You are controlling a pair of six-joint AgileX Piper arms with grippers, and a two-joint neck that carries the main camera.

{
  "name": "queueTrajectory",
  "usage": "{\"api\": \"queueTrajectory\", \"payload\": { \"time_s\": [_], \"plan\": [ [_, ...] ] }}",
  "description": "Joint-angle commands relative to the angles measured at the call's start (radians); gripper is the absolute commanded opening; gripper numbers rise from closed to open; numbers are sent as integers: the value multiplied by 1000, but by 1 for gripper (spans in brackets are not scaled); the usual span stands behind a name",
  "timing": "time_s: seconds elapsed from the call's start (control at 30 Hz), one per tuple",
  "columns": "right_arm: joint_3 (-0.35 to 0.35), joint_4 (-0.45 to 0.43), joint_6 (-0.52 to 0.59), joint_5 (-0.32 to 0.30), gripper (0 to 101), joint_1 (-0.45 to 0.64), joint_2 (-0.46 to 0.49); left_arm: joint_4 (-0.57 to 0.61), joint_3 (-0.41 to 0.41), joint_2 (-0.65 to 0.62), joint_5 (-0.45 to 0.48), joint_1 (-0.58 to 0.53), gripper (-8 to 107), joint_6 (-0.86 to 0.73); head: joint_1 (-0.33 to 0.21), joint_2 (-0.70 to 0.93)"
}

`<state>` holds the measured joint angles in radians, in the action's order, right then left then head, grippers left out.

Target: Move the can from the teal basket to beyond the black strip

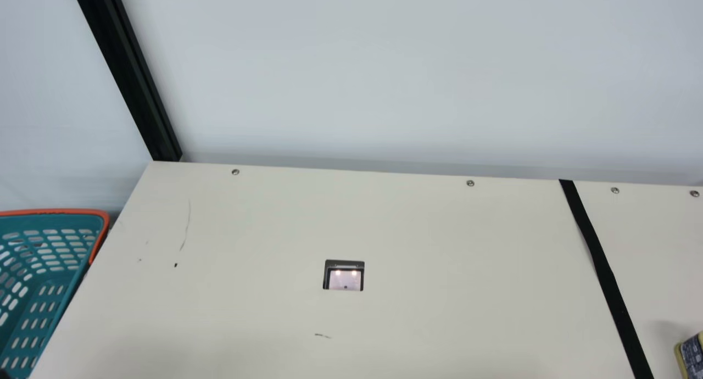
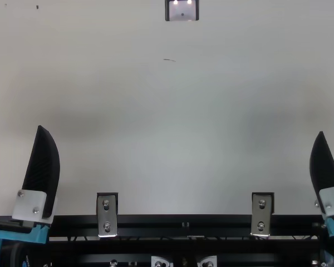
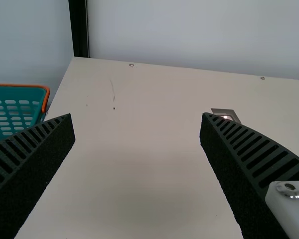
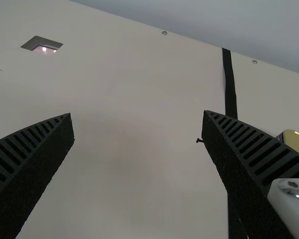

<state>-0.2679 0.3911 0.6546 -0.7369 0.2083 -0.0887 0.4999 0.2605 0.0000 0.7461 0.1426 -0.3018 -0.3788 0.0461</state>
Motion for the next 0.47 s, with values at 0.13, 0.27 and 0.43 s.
{"api": "queueTrajectory", "payload": {
  "time_s": [0.13, 0.27, 0.43],
  "plan": [
    [0, 0, 0, -1, 101, 0, 0, 0, 0, 0, 0, 0, 90, 0, -2, 9],
    [0, 0, 0, -1, 101, 0, 0, 0, 0, 0, 0, 0, 90, 0, -2, 9],
    [0, 0, 0, -1, 101, 0, 0, 0, 0, 0, 0, 0, 90, 0, -2, 9]
  ]
}}
